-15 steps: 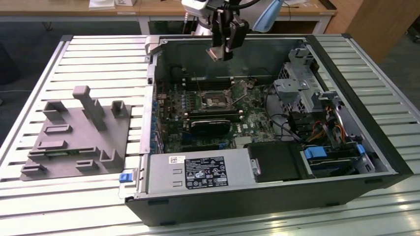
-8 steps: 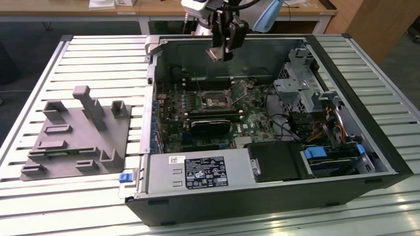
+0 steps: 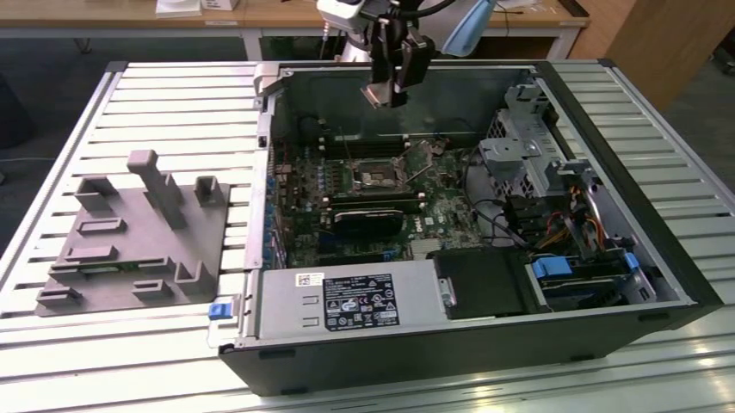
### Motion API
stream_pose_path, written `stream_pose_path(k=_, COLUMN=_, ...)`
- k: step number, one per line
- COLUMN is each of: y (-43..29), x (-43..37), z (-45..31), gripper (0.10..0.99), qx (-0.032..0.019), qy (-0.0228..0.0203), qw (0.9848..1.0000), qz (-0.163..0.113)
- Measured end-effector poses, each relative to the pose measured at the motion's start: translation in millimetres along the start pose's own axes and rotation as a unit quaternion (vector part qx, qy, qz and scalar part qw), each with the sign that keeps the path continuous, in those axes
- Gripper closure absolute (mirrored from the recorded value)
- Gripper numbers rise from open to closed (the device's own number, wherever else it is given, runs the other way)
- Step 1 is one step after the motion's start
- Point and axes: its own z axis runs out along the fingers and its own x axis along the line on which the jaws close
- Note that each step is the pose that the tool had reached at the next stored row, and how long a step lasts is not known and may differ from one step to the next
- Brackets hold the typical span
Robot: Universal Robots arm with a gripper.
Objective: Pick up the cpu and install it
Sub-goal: 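Place the cpu into insertion slot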
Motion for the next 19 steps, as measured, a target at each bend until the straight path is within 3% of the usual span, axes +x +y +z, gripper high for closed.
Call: stream_pose_path(k=19, y=-0.1, x=0.0, z=0.9, gripper=0.549, qx=0.0001, qy=-0.0003, qw=1.0, qz=0.006)
